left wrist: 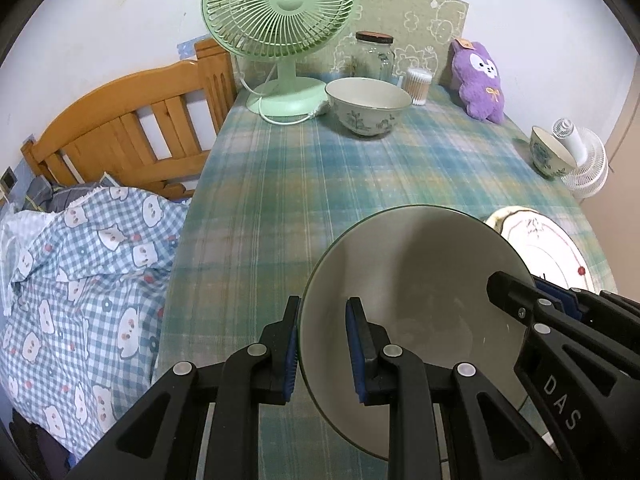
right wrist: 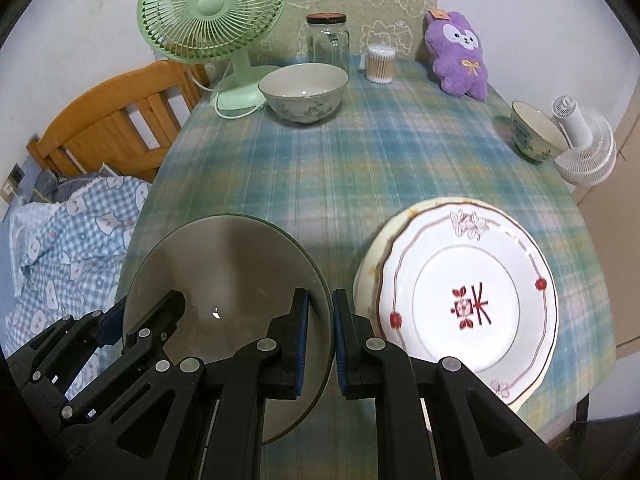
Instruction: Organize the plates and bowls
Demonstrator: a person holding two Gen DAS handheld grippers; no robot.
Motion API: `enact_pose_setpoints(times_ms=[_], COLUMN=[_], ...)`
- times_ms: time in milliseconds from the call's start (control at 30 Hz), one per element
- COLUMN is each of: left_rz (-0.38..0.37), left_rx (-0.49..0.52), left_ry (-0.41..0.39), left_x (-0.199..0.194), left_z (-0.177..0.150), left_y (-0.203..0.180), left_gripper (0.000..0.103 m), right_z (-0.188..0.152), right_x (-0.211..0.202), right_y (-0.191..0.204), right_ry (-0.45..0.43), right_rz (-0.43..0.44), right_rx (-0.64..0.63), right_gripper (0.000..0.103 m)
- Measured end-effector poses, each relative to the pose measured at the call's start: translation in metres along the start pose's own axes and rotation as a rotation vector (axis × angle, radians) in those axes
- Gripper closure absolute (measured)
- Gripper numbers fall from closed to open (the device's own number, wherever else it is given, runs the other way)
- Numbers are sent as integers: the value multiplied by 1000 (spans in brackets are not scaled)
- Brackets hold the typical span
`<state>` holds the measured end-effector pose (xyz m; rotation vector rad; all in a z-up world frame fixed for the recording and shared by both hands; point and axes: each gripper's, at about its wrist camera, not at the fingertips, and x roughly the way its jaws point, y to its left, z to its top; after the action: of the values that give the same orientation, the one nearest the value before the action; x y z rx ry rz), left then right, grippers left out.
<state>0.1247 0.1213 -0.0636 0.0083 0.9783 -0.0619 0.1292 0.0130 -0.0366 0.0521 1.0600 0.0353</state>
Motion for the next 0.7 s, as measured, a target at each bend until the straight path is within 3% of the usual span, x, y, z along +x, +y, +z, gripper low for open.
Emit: enact_pose_setpoints(times_ms=[700], left_rz=[-19], left_rx=[29], left_ry=[25], left_x=[16], left_z=[-26], left_y=[-6], left_gripper=[83], right_z=[-23], right_x=[22], right_y=[-7], right_ry=[54], right_rz=[-14], right_rx=[5], right_gripper=[88])
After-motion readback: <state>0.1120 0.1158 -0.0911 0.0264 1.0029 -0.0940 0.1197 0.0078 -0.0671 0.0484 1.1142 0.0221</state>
